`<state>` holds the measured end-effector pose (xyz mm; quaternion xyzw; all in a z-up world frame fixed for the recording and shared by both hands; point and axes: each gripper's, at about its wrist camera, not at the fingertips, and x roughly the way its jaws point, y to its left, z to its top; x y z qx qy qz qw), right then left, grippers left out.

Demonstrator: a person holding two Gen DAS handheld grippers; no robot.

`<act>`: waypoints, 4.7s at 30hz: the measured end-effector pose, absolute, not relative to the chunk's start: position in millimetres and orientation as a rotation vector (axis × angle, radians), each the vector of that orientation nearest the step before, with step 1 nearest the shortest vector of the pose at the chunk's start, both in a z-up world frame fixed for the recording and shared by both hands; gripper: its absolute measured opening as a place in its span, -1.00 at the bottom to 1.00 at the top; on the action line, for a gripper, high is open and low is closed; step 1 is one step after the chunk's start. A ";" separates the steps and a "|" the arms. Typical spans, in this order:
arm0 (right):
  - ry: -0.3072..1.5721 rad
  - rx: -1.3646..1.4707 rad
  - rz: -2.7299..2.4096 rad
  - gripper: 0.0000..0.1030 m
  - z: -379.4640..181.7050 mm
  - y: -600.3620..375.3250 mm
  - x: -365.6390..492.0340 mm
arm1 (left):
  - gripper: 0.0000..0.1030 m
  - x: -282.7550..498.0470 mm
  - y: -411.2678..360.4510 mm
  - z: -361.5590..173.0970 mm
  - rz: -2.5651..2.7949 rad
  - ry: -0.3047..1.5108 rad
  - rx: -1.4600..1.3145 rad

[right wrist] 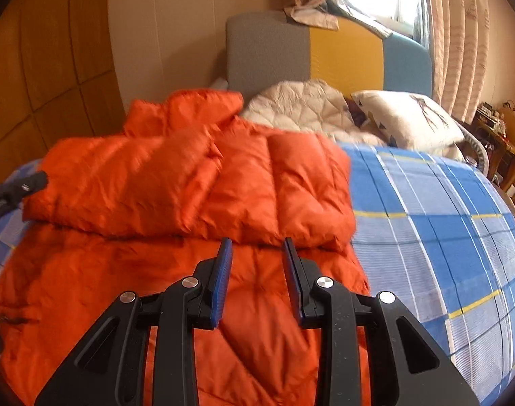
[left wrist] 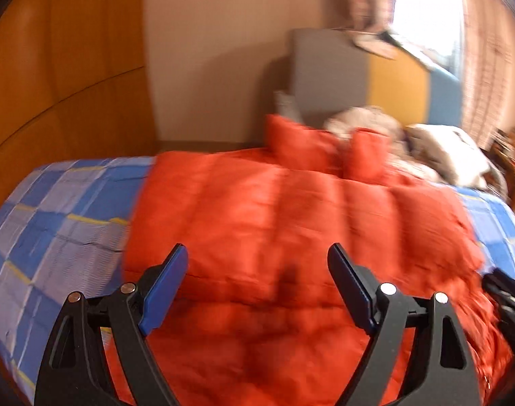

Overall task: Fold large clothes
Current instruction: 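Open the left tool to release the sleeve onto the jacket, then press the folded sleeves flat with both tools and withdraw, then grasp the orange jacket hem with the left and right tools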

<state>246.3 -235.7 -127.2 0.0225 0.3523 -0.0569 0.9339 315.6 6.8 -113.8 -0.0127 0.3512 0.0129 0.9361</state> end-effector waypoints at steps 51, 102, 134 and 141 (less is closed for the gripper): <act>0.808 -0.091 -0.113 -0.41 -187.8 -191.1 417.8 | 0.82 397.6 45.1 -163.0 0.275 0.725 -0.029; 0.828 0.035 -0.064 0.28 -127.6 -252.2 264.0 | 0.96 277.2 102.0 -166.2 0.200 0.887 0.038; 1.083 0.510 0.155 0.28 -169.6 -351.0 89.5 | 0.67 142.1 147.9 -190.1 -0.196 1.086 -0.103; 1.102 0.592 0.221 0.28 -178.8 -347.0 69.6 | 0.37 127.4 147.1 -194.1 -0.279 1.108 -0.152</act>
